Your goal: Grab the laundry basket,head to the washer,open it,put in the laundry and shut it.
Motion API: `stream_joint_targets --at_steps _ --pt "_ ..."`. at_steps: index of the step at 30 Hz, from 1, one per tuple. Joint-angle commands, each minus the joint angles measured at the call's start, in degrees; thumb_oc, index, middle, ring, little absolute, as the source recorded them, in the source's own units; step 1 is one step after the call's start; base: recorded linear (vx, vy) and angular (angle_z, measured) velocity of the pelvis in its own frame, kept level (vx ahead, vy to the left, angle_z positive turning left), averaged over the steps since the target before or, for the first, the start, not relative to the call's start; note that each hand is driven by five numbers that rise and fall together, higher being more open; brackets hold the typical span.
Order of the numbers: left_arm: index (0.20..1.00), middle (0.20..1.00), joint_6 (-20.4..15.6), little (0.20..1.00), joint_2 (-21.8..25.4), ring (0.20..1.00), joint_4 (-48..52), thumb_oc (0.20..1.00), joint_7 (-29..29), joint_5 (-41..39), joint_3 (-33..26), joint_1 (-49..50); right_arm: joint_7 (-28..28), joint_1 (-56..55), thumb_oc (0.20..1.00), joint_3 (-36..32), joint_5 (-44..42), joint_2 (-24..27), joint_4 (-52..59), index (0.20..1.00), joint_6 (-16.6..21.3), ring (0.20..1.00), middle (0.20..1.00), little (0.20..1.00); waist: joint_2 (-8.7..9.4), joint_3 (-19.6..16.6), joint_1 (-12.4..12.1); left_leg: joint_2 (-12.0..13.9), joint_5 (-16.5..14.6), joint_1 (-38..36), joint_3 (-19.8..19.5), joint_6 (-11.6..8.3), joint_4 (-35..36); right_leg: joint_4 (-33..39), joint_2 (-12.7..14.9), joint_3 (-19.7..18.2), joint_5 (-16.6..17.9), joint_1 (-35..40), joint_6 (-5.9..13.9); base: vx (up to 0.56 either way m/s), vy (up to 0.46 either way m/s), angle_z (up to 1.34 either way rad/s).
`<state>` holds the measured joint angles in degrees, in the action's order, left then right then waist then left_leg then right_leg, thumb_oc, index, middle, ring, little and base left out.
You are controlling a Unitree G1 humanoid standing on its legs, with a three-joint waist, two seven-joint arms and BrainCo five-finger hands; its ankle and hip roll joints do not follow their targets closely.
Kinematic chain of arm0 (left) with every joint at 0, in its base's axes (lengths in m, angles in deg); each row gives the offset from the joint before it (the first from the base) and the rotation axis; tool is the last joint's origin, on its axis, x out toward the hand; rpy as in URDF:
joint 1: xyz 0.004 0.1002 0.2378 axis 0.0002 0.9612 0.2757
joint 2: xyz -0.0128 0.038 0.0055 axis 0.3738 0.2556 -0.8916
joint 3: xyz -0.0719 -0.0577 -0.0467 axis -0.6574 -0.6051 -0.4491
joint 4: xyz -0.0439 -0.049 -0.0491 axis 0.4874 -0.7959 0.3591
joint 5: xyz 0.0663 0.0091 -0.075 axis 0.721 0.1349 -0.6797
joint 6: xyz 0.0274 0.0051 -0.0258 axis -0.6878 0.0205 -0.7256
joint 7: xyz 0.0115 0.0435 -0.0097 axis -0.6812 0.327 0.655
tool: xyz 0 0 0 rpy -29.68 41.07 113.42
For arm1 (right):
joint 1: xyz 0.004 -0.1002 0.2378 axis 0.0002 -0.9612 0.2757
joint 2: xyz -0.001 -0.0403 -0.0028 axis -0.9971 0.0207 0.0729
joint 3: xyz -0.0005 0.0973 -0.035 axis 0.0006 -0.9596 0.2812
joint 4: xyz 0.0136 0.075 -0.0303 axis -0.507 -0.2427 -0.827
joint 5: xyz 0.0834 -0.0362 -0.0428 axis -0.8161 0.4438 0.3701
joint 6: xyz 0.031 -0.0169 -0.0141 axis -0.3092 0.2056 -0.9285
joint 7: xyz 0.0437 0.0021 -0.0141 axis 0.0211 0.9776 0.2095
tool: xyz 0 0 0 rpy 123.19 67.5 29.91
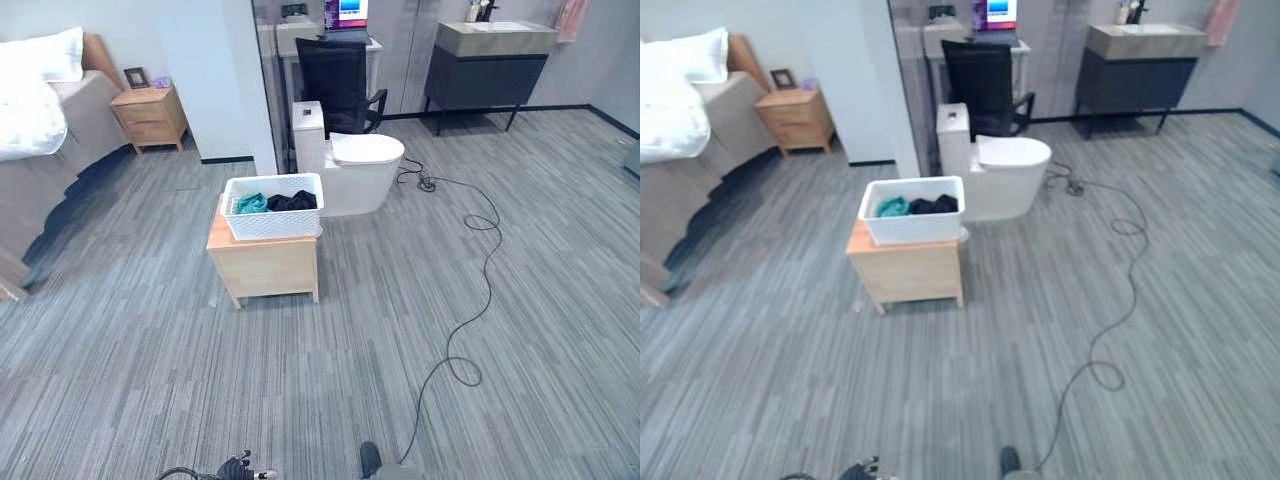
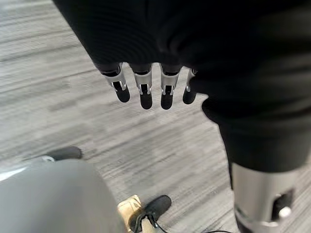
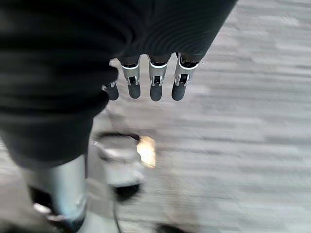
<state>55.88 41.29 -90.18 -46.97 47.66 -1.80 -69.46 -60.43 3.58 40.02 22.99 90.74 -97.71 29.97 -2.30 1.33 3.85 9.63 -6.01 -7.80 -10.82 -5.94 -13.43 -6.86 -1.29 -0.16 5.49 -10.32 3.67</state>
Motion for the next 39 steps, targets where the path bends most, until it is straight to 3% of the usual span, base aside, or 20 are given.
stream_joint_targets --at_steps 1,3,5,7,8,9,11,12,15,17,19,20,23,25,26,27,29,35,38,39 --pt "1.000 1.000 -0.2 1.000 3.2 1.000 3.0 1.000 0.8 -2.5 -1.4 -1.7 0.3 -0.9 1.000 0.4 -2.0 0.2 -1.3 1.000 0.7 1.000 1.000 1.000 3.23 2.8 0.2 -2.8 5.4 6.9 4.9 4.58 -15.1 -1.1 2.7 0.7 -5.2 -1.4 -0.29 0.12 -0.396 0.31" --pt "1.000 1.000 0.0 1.000 4.0 1.000 3.9 1.000 1.2 -3.9 -2.9 -1.8 0.9 -0.2 1.000 0.1 -3.8 0.8 -0.6 1.000 1.1 1.000 1.000 1.000 4.32 4.8 -0.8 -1.4 8.2 12.3 7.5 5.19 -27.4 -0.2 2.3 1.8 -6.3 1.7 -2.26 0.14 -0.365 0.35" --pt "1.000 1.000 -0.2 1.000 4.9 1.000 5.6 1.000 1.7 -5.3 -3.7 -2.2 2.4 0.9 1.000 -1.1 -6.6 2.6 4.4 1.000 2.3 1.000 1.000 1.000 4.91 6.0 -1.0 3.8 10.1 15.4 14.1 5.10 -28.0 1.0 1.7 2.8 -8.2 5.3 -3.84 0.35 -0.366 -0.11" --pt "1.000 1.000 -0.3 1.000 6.3 1.000 9.6 1.000 1.7 -6.4 -3.9 -2.5 3.8 -0.4 1.000 -3.8 -8.1 6.4 16.1 1.000 3.4 1.000 1.000 1.000 5.71 6.7 -0.6 3.2 7.9 21.3 16.4 4.18 -18.1 1.3 2.6 4.3 -10.6 8.1 -4.01 0.38 -0.138 0.56" --pt "1.000 1.000 0.1 1.000 7.0 1.000 13.3 1.000 1.1 -6.7 -4.0 -1.8 4.1 -2.3 1.000 -6.3 -7.3 9.3 25.3 1.000 3.5 1.000 1.000 1.000 5.45 6.6 -0.6 2.5 7.9 21.6 16.4 3.24 -5.8 1.0 3.1 4.9 -12.0 9.1 -3.39 0.31 0.064 0.92" --pt "1.000 1.000 0.1 1.000 7.2 1.000 14.1 1.000 1.0 -6.6 -4.1 -1.4 4.3 -2.8 1.000 -7.2 -6.5 10.7 29.0 1.000 3.4 1.000 1.000 1.000 5.09 6.4 -0.8 1.9 10.1 21.1 15.7 2.57 1.0 1.0 3.0 5.4 -12.6 9.9 -3.10 0.36 0.094 0.72" --pt "1.000 1.000 0.2 1.000 7.3 1.000 15.3 1.000 0.8 -6.9 -4.2 -1.0 4.8 -2.7 1.000 -8.4 -6.2 12.1 34.4 1.000 3.7 1.000 1.000 1.000 4.58 6.5 -2.0 -0.1 12.3 21.9 12.0 1.92 10.5 0.8 2.2 5.5 -14.3 12.3 -2.79 0.46 0.106 0.25" --pt "1.000 1.000 0.1 1.000 6.6 1.000 14.8 1.000 1.1 -7.2 -3.7 -1.3 5.6 -1.3 1.000 -8.1 -6.7 11.6 37.0 1.000 4.5 1.000 1.000 1.000 4.52 6.1 -3.2 -0.7 13.4 22.2 7.3 0.93 16.9 0.1 1.8 4.1 -16.5 15.3 -2.06 0.72 0.204 -0.76" --pt "1.000 1.000 0.3 1.000 6.3 1.000 16.2 1.000 1.5 -6.3 -3.1 -1.3 6.0 -0.4 1.000 -8.0 -8.5 9.5 43.2 1.000 4.5 1.000 1.000 1.000 4.86 4.7 -4.3 1.8 14.2 23.4 11.3 0.76 8.8 -0.4 4.3 2.4 -18.3 19.8 -0.56 0.74 0.391 -0.36" --pt "1.000 1.000 0.4 1.000 6.6 1.000 17.4 1.000 1.7 -4.6 -2.8 -0.8 5.5 -1.4 1.000 -8.1 -9.1 8.0 46.9 1.000 4.4 1.000 1.000 1.000 5.63 3.6 -5.2 -0.3 9.9 23.3 13.3 2.45 2.5 -2.3 8.3 2.0 -15.2 20.9 2.03 0.51 0.406 -0.07" --pt "1.000 1.000 0.5 1.000 7.0 1.000 18.4 1.000 1.7 -4.3 -2.5 -0.7 5.7 -1.8 1.000 -8.3 -9.7 7.2 47.8 1.000 4.5 1.000 1.000 1.000 5.97 3.3 -5.3 -1.2 8.8 22.9 14.2 3.17 1.7 -4.0 9.4 2.2 -13.3 20.3 3.03 0.30 0.304 -0.17" --pt "1.000 1.000 0.7 1.000 7.6 1.000 20.0 1.000 1.7 -3.7 -2.1 -0.4 5.8 -2.3 1.000 -8.5 -10.6 6.3 49.4 1.000 4.6 1.000 1.000 1.000 6.48 3.0 -5.5 -3.5 6.6 22.1 15.8 5.14 0.6 -9.6 11.5 1.7 -7.5 18.1 4.34 0.41 0.466 -0.20" --pt "1.000 1.000 0.9 1.000 9.0 1.000 23.2 1.000 2.0 -3.9 -2.9 0.2 6.3 -2.0 1.000 -8.4 -11.0 5.3 51.9 1.000 4.8 1.000 1.000 1.000 5.95 3.6 -5.1 -6.2 4.4 19.4 16.2 8.30 2.0 -20.3 12.2 1.8 -1.0 12.0 3.97 0.27 0.375 -0.15" --pt "1.000 1.000 1.3 1.000 9.4 1.000 24.3 1.000 2.4 -4.4 -4.0 1.4 6.3 -1.2 1.000 -7.5 -10.5 4.6 53.8 1.000 4.8 1.000 1.000 1.000 5.08 4.1 -5.1 -7.7 3.0 15.0 16.9 9.99 4.7 -22.7 13.7 6.4 -0.7 7.5 3.83 0.35 0.357 -0.04" --pt "1.000 1.000 1.3 1.000 9.7 1.000 24.6 1.000 2.5 -4.7 -5.0 2.1 6.3 -1.5 1.000 -7.5 -9.9 5.1 56.5 1.000 4.6 1.000 1.000 1.000 4.82 4.6 -4.5 -8.2 2.8 12.8 16.1 10.12 7.0 -20.0 10.8 7.8 -5.5 4.4 2.79 0.33 0.236 -0.04" --pt "1.000 1.000 1.4 1.000 9.7 1.000 24.6 1.000 2.5 -4.7 -5.0 2.1 6.3 -1.6 1.000 -7.5 -9.9 5.1 56.6 1.000 4.5 1.000 1.000 1.000 4.80 4.6 -4.4 -8.1 2.8 12.6 16.0 10.08 7.0 -19.9 10.8 8.0 -5.6 4.6 2.76 0.24 0.094 -0.15" --pt "1.000 1.000 1.4 1.000 9.6 1.000 24.9 1.000 2.7 -5.0 -6.1 2.4 7.1 -2.9 1.000 -8.9 -10.7 5.8 59.8 1.000 5.1 1.000 1.000 1.000 5.20 5.4 -2.8 -9.4 1.7 9.8 14.8 9.49 8.2 -11.4 5.5 8.0 -8.7 1.3 2.50 0.27 0.010 0.34" --pt "1.000 1.000 1.0 1.000 9.0 1.000 26.0 1.000 2.8 -2.7 -6.3 1.8 7.7 -7.6 1.000 -12.9 -10.0 6.8 63.3 1.000 5.6 1.000 1.000 1.000 6.70 4.7 -1.3 -11.3 -1.4 7.1 13.9 8.17 7.3 0.3 3.2 9.3 -8.4 6.2 0.52 0.20 -0.042 0.55" --pt "1.000 1.000 0.8 1.000 8.6 1.000 27.2 1.000 3.4 -2.7 -6.6 0.7 8.1 -9.0 1.000 -14.7 -8.9 8.0 63.8 1.000 5.5 1.000 1.000 1.000 7.44 5.0 -1.2 -10.3 -1.2 11.6 13.9 4.86 -5.0 1.6 2.1 8.2 -9.0 8.6 -1.39 0.12 -0.109 0.59" --pt "1.000 1.000 0.8 1.000 8.6 1.000 27.3 1.000 3.4 -2.7 -6.6 0.7 8.1 -9.1 1.000 -14.8 -8.9 8.0 63.8 1.000 5.5 1.000 1.000 1.000 7.27 5.0 -1.1 -10.1 -1.6 12.1 13.8 4.80 -5.8 1.5 1.9 8.3 -9.0 8.5 -1.45 0.03 -0.083 0.50"
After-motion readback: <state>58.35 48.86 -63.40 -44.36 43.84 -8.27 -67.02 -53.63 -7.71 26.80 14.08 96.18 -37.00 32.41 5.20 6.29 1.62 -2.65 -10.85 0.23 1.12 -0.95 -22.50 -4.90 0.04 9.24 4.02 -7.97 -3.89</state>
